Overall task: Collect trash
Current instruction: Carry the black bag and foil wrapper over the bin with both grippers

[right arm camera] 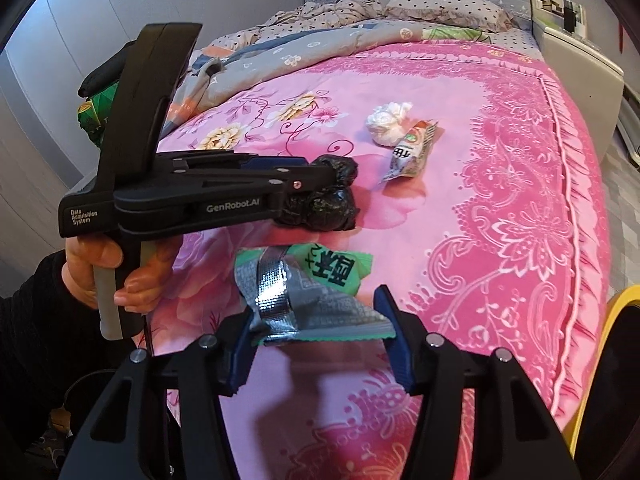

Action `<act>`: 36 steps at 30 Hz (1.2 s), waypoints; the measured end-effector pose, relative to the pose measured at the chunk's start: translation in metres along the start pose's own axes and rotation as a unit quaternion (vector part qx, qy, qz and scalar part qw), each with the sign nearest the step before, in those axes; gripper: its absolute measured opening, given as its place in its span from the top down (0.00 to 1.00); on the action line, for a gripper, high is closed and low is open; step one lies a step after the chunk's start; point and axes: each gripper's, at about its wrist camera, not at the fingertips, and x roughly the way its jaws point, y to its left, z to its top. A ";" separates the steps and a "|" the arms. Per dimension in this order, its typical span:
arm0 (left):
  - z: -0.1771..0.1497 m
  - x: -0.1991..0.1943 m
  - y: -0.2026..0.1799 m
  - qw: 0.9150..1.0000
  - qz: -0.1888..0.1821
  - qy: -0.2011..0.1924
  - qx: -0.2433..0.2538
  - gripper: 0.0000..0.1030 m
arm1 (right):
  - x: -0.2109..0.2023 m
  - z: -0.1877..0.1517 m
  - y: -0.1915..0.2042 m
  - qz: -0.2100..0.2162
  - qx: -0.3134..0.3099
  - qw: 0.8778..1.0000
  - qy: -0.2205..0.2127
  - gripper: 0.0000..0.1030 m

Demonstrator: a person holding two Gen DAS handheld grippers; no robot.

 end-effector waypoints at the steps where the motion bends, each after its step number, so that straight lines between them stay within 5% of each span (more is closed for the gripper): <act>1: -0.001 -0.001 -0.002 1.000 0.001 0.000 0.003 0.73 | -0.004 -0.002 -0.003 -0.001 0.005 1.000 -0.002 0.49; 15: -0.005 -0.037 -0.045 0.998 0.037 -0.035 0.047 0.80 | -0.069 -0.009 -0.037 -0.018 0.064 0.995 -0.073 0.49; 36: 0.020 -0.104 -0.174 0.988 -0.016 -0.117 0.094 0.80 | -0.176 -0.027 -0.125 -0.078 0.166 0.962 -0.201 0.49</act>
